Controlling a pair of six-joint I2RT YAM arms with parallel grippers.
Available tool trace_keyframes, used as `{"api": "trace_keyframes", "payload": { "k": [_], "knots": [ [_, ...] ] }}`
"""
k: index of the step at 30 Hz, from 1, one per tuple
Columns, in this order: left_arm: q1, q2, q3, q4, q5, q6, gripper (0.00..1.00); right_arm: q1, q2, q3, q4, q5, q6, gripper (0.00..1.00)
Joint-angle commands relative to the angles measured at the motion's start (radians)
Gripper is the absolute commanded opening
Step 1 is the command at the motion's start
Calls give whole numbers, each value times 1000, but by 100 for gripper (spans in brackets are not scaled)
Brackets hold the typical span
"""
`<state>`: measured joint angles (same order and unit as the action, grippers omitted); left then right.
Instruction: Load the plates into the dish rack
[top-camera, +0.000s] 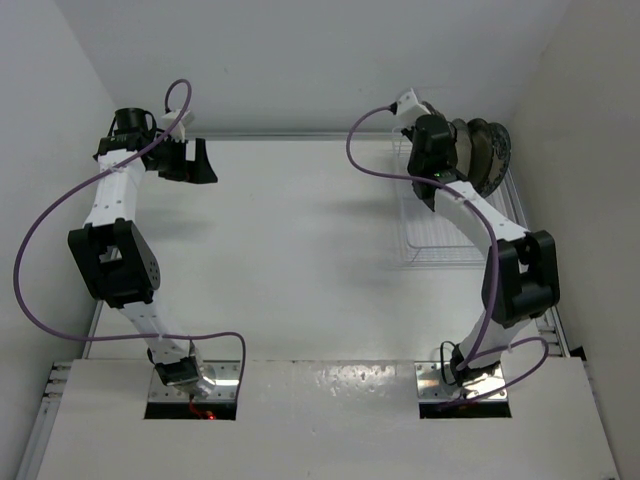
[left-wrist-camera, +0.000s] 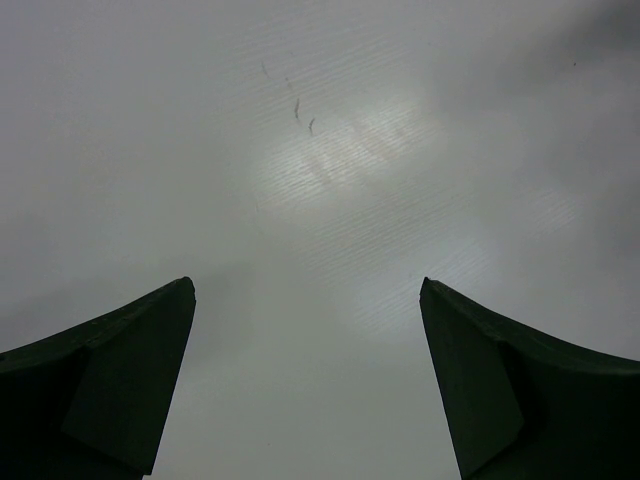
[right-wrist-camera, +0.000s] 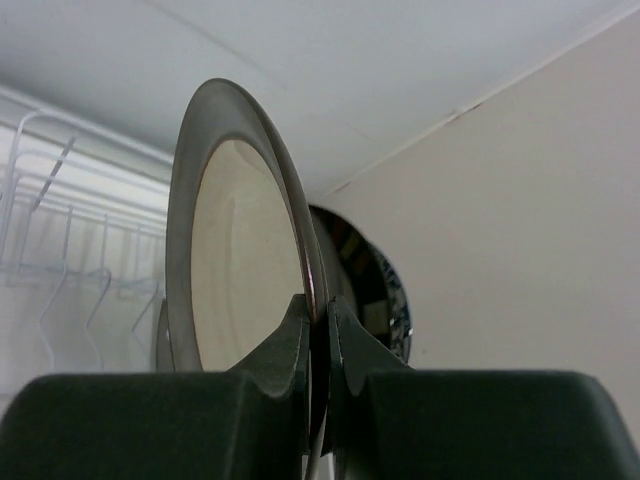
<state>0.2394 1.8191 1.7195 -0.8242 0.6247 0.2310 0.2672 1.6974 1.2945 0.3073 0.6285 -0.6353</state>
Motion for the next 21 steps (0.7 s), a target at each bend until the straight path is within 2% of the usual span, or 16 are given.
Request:
{"api": "trace_keyframes", "payload": {
  "k": [1,11,21],
  "knots": [
    [12,-32,37,3,24,2,100,-5,-42,11,199,72,-3,0],
    [12,-32,37,3,24,2,100,-5,-39,3,262,103,-23,0],
    [12,-32,37,3,24,2,100,9,-41,-1,340,109,-121,0]
  ]
}}
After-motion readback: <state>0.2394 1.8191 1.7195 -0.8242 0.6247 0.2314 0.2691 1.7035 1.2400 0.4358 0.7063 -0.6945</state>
